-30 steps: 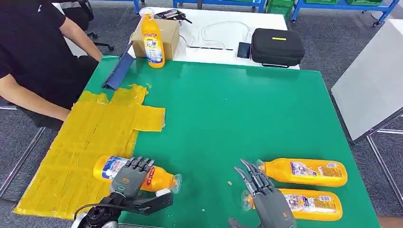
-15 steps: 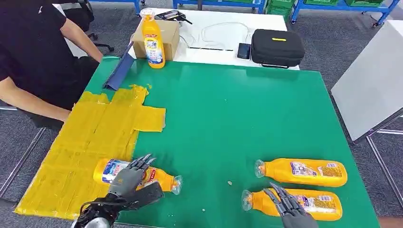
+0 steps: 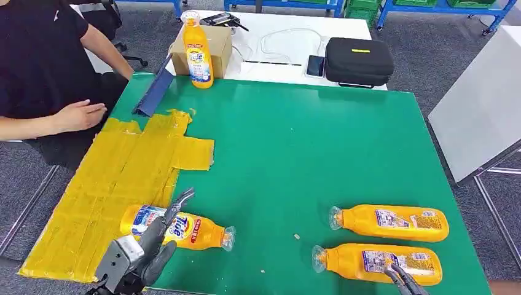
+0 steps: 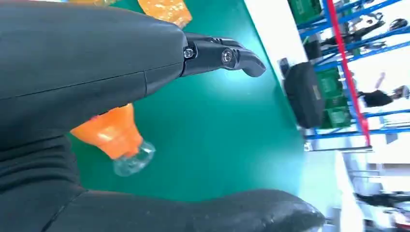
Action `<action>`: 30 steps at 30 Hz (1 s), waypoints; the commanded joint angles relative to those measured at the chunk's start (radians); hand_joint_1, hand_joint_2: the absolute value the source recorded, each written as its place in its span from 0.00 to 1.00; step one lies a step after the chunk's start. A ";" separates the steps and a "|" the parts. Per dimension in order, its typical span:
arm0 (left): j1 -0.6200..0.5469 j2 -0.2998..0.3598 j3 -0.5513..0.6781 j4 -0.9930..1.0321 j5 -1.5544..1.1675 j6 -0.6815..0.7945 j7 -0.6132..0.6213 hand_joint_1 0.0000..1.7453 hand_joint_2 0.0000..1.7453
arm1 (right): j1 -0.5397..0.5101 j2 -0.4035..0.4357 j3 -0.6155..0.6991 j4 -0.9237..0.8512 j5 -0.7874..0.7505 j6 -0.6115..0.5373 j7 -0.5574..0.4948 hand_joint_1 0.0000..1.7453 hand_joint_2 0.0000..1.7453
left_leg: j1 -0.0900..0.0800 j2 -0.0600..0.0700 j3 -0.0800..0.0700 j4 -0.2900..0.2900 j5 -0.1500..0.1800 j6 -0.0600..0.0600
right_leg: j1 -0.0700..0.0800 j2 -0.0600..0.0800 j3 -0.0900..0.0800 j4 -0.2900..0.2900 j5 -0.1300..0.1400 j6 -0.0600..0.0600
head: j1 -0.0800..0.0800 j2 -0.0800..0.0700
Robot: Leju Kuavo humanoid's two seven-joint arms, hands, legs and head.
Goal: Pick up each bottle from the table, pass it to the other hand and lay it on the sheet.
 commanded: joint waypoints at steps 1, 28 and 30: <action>-0.023 -0.024 0.017 -0.076 0.040 -0.012 0.068 0.00 0.00 | -0.039 0.055 -0.083 0.076 -0.018 0.092 -0.007 0.00 1.00 | 0.001 0.006 0.001 -0.001 0.000 -0.002 | 0.002 -0.003 0.002 -0.002 0.000 -0.002 | 0.000 0.000; 0.097 -0.074 0.165 -0.035 0.207 -0.046 -0.107 0.00 0.00 | 0.061 0.666 -0.919 0.188 0.271 0.759 -0.500 0.00 1.00 | 0.002 0.004 0.003 -0.002 -0.001 -0.003 | 0.003 -0.005 -0.001 -0.003 -0.001 -0.002 | 0.000 0.000; 0.112 -0.088 0.190 -0.143 0.253 -0.047 0.000 0.00 0.00 | 0.021 0.720 -0.951 0.164 0.341 0.834 -0.522 0.00 1.00 | 0.002 0.002 0.002 -0.001 -0.001 -0.002 | 0.002 -0.003 0.001 -0.002 -0.001 -0.002 | 0.000 0.000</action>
